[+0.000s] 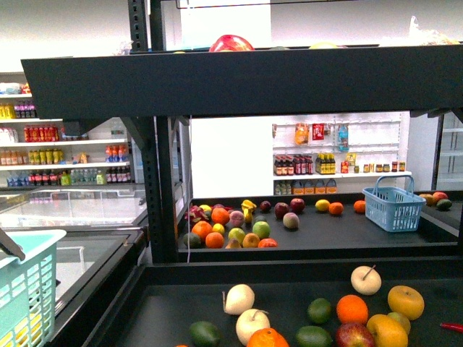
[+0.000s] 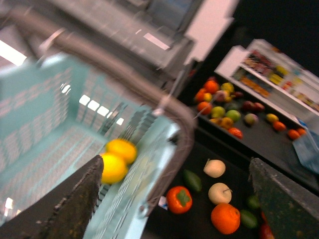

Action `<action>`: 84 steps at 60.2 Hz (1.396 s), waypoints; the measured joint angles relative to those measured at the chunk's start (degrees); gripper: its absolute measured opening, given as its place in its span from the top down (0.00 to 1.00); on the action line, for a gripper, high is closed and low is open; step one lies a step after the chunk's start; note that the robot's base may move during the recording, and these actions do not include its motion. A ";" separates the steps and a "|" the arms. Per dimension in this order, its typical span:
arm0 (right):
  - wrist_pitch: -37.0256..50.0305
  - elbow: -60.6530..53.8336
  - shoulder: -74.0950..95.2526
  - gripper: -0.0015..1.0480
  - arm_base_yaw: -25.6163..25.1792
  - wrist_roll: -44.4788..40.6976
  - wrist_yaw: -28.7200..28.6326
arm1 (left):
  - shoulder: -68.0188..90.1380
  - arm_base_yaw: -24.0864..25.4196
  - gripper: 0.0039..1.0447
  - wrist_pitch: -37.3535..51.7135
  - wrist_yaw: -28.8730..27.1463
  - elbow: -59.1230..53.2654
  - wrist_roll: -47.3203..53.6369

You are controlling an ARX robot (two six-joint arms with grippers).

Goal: Pick lemon from shelf

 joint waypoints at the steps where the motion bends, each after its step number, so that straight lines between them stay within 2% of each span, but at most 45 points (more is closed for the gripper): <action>1: 0.02 0.00 0.00 0.07 0.00 0.00 -0.04 | -2.64 -1.51 0.27 -0.17 -0.76 -1.57 2.40; 3: 0.00 0.00 0.00 0.07 0.00 0.00 -0.04 | -7.23 -4.26 0.34 -0.09 -1.73 -4.76 6.23; 9: 0.00 0.00 0.00 0.07 0.00 0.00 0.09 | -13.57 -7.61 0.54 1.81 -4.46 -11.23 11.56; 14: 0.00 0.00 0.00 0.07 0.00 0.00 0.09 | -16.26 -9.68 0.76 3.19 -6.60 -17.33 13.35; 19: 0.00 0.00 0.00 0.07 0.00 0.00 0.00 | -18.67 -11.02 0.93 3.96 -8.04 -20.28 13.81; 21: 0.00 0.00 0.00 0.07 0.00 0.00 -0.02 | -19.74 -13.03 0.98 4.09 -11.41 -21.27 13.68; 28: 0.00 0.00 0.00 0.07 0.00 0.00 0.02 | -22.47 -16.90 0.98 4.42 -13.07 -24.35 14.23; 69: 0.00 0.00 0.00 0.07 0.00 0.00 -0.02 | -36.61 -17.00 0.98 0.81 -13.75 -33.68 14.25; 75: 0.00 0.00 0.00 0.07 0.00 0.00 -0.02 | -44.39 -17.00 0.98 -8.00 -13.81 -34.34 14.29; 84: 0.00 0.00 -0.02 0.07 0.00 0.00 -0.02 | -46.51 -17.03 0.98 -8.70 -13.81 -34.34 14.27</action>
